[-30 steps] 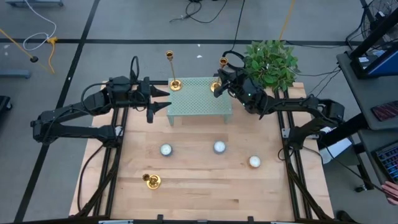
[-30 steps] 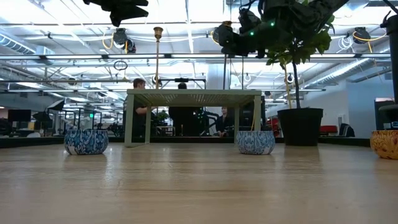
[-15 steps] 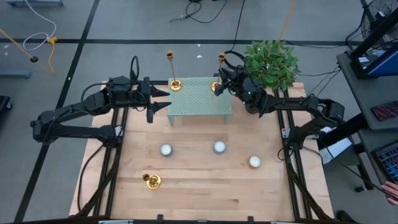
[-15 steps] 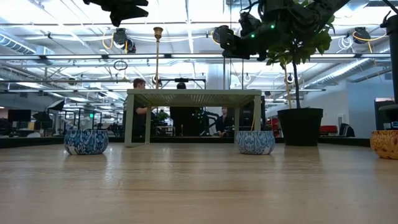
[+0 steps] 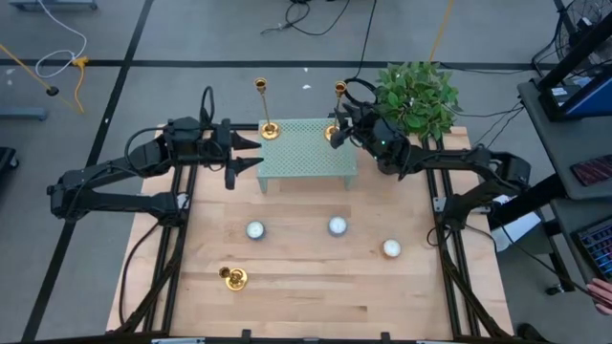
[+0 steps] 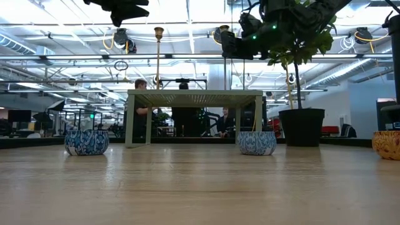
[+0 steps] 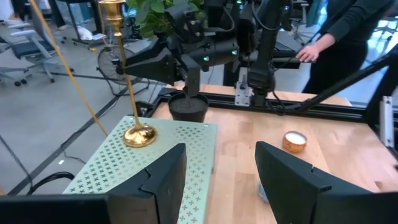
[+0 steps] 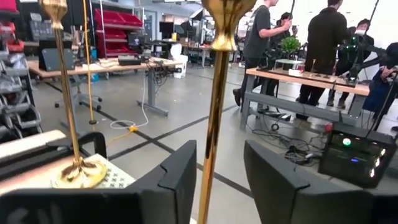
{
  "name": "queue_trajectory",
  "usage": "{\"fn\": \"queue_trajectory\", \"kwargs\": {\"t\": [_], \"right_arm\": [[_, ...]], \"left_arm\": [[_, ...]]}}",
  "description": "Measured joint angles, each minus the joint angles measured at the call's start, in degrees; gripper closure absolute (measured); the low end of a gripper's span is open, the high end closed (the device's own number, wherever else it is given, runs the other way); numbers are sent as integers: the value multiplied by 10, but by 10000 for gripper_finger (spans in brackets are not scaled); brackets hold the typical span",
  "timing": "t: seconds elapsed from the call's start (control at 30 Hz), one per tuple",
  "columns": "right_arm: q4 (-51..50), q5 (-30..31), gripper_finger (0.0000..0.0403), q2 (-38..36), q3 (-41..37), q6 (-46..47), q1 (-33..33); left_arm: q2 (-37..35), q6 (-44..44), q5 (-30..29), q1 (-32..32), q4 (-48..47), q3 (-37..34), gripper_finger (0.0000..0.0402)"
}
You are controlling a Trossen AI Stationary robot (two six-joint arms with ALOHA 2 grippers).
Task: Pick & Place candle stick holders
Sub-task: Put the gold candle holder on the shelf
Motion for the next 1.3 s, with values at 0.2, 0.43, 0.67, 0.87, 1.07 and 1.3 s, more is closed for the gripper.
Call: {"fn": "queue_trajectory", "kwargs": {"t": [0.2,0.43,0.67,0.87,1.07,1.3], "right_arm": [[-42,0,240,-16,0,-2,12],[-143,1,218,-60,0,0,31],[-237,1,216,-101,0,0,66],[-282,1,216,-114,0,0,117],[-283,0,215,-114,0,-17,170],[-283,0,218,-114,0,-15,202]], "left_arm": [[0,0,28,0,-22,0,202],[-2,1,29,-26,-79,0,202],[-2,-13,26,-92,-111,0,202],[-2,-9,12,-152,-154,0,202],[-2,-5,4,-223,-251,0,202],[-2,-24,-6,-324,-285,0,202]]}}
